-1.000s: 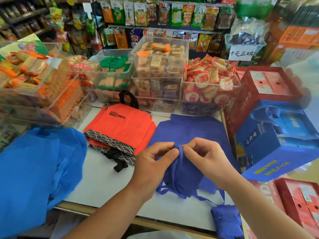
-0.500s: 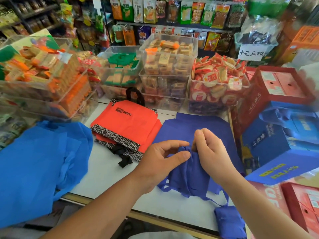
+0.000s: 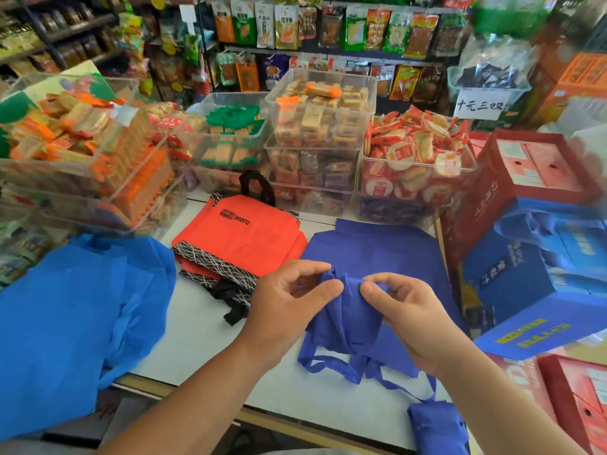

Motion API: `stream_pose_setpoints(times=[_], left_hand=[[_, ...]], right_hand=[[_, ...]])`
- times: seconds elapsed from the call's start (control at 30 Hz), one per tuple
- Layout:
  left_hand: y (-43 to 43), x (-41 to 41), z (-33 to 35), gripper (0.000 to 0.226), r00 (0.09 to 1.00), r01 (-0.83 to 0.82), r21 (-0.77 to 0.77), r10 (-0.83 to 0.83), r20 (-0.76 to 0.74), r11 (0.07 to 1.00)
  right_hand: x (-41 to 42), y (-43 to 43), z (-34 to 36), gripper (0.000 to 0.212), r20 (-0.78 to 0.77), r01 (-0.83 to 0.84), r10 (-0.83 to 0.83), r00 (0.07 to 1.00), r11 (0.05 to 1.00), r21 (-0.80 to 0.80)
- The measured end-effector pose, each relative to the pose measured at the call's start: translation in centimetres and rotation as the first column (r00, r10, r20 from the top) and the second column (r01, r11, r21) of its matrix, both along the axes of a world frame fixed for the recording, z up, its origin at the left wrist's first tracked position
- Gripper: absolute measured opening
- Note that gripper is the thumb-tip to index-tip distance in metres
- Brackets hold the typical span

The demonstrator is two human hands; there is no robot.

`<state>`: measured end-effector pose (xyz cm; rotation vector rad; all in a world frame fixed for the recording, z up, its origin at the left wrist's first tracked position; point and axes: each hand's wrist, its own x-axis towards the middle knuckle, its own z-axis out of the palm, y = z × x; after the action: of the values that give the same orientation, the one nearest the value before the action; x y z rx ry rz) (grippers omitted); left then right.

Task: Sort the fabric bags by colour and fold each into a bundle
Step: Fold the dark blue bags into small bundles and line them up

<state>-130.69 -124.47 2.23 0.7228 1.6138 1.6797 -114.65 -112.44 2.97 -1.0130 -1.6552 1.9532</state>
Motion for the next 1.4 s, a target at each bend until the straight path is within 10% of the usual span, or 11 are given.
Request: stream_pose_setpoints(times=[0.4,0.8,1.0,1.23,1.4], left_hand=[[0.0,0.2,0.2,0.02,0.972,0.206,0.009,-0.203,-0.121,0.979],[0.0,-0.5,0.4,0.037,0.967,0.249,-0.147,-0.254,-0.017,0.957],[0.6,1.5,-0.8,0.029,0.935,0.353,-0.139,-0.352,0.029,0.925],[1.4,3.0,-4.5,0.012,0.932,0.34,-0.296,-0.362,-0.021,0.893],[1.8,4.1,-6.6,0.023,0.913,0.4,-0.259,-0.356,0.201,0.879]], right_hand=[[0.1,0.8,0.5,0.004,0.107,-0.154,0.123,0.987,0.917,0.367],[1.0,1.8,0.4,0.039,-0.063,-0.086,0.079,0.995,0.991,-0.104],[1.8,0.2,-0.7,0.024,0.06,-0.159,0.151,0.987,0.975,0.155],[4.3,0.0,-4.2,0.037,0.035,-0.053,0.058,0.998,0.988,-0.145],[5.7,-0.8,-6.1,0.02,0.12,0.077,-0.067,0.991,0.994,-0.079]])
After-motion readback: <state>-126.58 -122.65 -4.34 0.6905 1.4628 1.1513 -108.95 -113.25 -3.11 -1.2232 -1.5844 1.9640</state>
